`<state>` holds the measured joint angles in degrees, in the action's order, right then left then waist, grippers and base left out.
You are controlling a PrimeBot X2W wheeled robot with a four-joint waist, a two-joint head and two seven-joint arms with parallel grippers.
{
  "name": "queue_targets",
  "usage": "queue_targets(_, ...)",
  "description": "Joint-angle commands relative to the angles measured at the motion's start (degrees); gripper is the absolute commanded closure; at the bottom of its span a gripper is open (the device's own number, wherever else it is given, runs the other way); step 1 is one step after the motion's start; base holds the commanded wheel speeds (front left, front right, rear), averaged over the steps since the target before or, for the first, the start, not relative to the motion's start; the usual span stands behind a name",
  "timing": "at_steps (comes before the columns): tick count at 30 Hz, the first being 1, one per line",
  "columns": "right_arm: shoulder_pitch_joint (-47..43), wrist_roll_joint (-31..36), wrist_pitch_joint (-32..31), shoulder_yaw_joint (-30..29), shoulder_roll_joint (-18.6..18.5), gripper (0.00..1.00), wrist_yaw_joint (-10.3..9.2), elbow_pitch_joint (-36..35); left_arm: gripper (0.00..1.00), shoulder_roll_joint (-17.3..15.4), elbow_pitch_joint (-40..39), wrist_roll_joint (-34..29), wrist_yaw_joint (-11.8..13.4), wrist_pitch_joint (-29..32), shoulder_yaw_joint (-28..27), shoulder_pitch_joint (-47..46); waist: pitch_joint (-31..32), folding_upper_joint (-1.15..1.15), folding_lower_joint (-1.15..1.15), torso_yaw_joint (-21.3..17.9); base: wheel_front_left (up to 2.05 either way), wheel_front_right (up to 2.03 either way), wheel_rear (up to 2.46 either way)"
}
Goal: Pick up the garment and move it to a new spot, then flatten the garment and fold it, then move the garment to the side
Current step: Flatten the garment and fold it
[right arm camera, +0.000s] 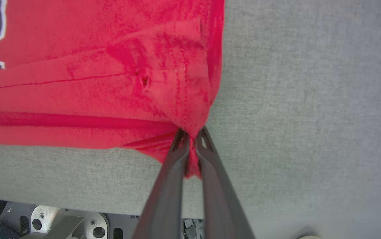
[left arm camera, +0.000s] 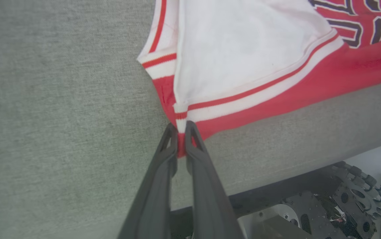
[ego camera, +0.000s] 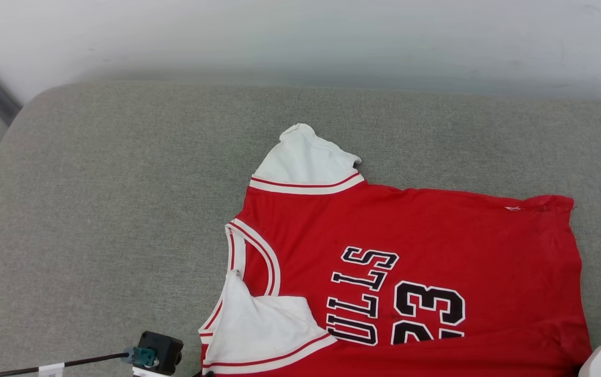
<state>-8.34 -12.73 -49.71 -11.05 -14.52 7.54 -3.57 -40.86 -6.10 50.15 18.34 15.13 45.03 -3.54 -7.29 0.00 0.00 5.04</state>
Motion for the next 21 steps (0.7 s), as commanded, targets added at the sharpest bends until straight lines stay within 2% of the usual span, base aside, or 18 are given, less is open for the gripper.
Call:
queue_targets(1,0.31,-0.04,0.20,0.19,-0.15,1.00,-0.09,0.64,1.00,0.20,1.12,-0.36,-0.35,-0.18,0.31,-0.24,-0.27,0.00,0.00,0.00,0.00,0.00,0.00)
queue_targets(2,0.57,0.03,0.31,0.42,-0.06,1.00,-0.09,1.14,1.00,0.62,1.77,-0.42,-0.65,-0.35,0.49,-0.58,-0.37,0.00,0.00,0.02,0.00,0.00,0.00)
queue_targets(3,0.94,0.13,0.51,0.59,-0.01,0.73,-0.09,1.59,0.83,1.01,2.33,-0.49,-1.05,-0.48,0.65,-0.85,-0.42,0.00,0.00,0.04,0.00,0.00,0.00)
queue_targets(4,1.29,0.36,0.92,0.70,0.02,0.00,-0.09,2.08,0.06,1.29,2.86,-0.58,-1.27,-0.77,0.77,-1.08,-0.44,0.00,0.00,0.06,0.00,0.00,0.00)
queue_targets(5,1.59,0.57,1.31,0.54,0.17,0.00,-0.09,2.70,0.00,1.69,3.40,-0.50,-1.68,-1.32,0.64,-1.39,-0.43,0.00,0.00,0.10,0.00,0.00,0.00)
queue_targets(12,3.81,-0.95,5.67,-0.87,1.71,0.00,-0.09,3.69,0.00,3.74,4.94,-1.30,-2.96,-8.54,-2.03,-3.01,0.81,0.00,0.00,0.13,0.00,0.00,0.00)
queue_targets(16,5.46,-2.20,10.83,-0.78,1.38,0.00,-0.08,1.68,0.00,4.01,5.02,-6.20,-3.04,-18.44,-4.27,-5.16,2.14,0.00,0.00,-0.21,0.00,0.00,0.00)
queue_targets(19,6.53,-3.12,16.33,-1.15,0.65,0.00,-0.08,-0.36,0.00,6.00,5.90,-8.21,-2.10,-25.82,-6.07,-5.19,3.38,0.00,0.00,-0.51,0.00,0.00,0.00)
queue_targets(21,6.98,-3.20,20.54,-0.64,0.67,0.00,-0.08,-1.49,0.00,6.95,6.55,-9.14,-1.58,-28.42,-7.45,-5.10,3.98,0.00,0.00,-0.76,0.00,0.00,0.00)
